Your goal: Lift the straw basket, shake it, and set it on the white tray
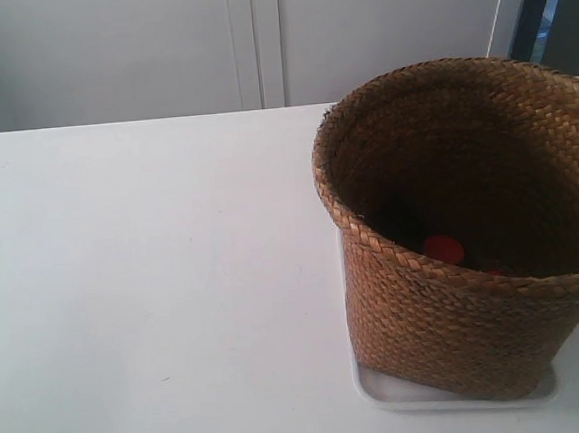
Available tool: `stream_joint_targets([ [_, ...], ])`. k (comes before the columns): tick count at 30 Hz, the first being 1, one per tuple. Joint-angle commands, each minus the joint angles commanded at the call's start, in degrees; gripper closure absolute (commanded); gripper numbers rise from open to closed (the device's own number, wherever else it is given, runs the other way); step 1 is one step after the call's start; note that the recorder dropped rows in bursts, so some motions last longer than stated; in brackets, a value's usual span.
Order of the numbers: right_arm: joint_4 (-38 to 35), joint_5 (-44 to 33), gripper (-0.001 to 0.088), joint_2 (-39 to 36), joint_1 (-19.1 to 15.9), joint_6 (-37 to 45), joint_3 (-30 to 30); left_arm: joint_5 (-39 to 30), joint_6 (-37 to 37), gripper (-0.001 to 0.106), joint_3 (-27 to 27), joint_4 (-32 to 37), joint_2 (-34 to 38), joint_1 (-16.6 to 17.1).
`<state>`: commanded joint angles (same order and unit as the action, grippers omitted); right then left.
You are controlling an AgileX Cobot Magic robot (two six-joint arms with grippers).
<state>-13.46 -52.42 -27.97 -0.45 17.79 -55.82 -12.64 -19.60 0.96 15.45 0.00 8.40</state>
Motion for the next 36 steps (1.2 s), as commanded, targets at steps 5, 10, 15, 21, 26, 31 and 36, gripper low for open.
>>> stream_joint_targets([
  [5, 0.0, -0.1, 0.0868, 0.0, 0.0, 0.0, 0.0, -0.1, 0.0, 0.105, -1.0, -4.8, 0.0, 0.0],
  [10, 0.0, -0.1, 0.0868, 0.0, 0.0, 0.0, 0.0, -1.9, 0.0, 0.105, -1.0, -6.3, 0.0, 0.0],
  [15, 0.0, -0.1, 0.0868, 0.0, 0.0, 0.0, 0.0, -2.0, 0.0, 0.105, -1.0, -6.4, 0.0, 0.0],
  [21, 0.0, -0.1, 0.0868, 0.0, 0.0, 0.0, 0.0, -2.0, 0.1, 0.105, -1.0, -6.4, 0.0, 0.0],
  [26, 0.0, -0.1, 0.0868, 0.0, 0.0, 0.0, 0.0, -2.0, 0.1, 0.105, -1.0, -6.4, 0.0, 0.0],
  [31, 0.0, -0.1, 0.0868, 0.0, 0.0, 0.0, 0.0, -2.0, 0.6, 0.105, -1.0, -6.4, 0.0, 0.0],
  [36, 0.0, -0.1, 0.0868, 0.2, 0.0, 0.0, 0.0, -2.0, 6.2, 0.105, -1.0, -6.3, 0.0, 0.0],
])
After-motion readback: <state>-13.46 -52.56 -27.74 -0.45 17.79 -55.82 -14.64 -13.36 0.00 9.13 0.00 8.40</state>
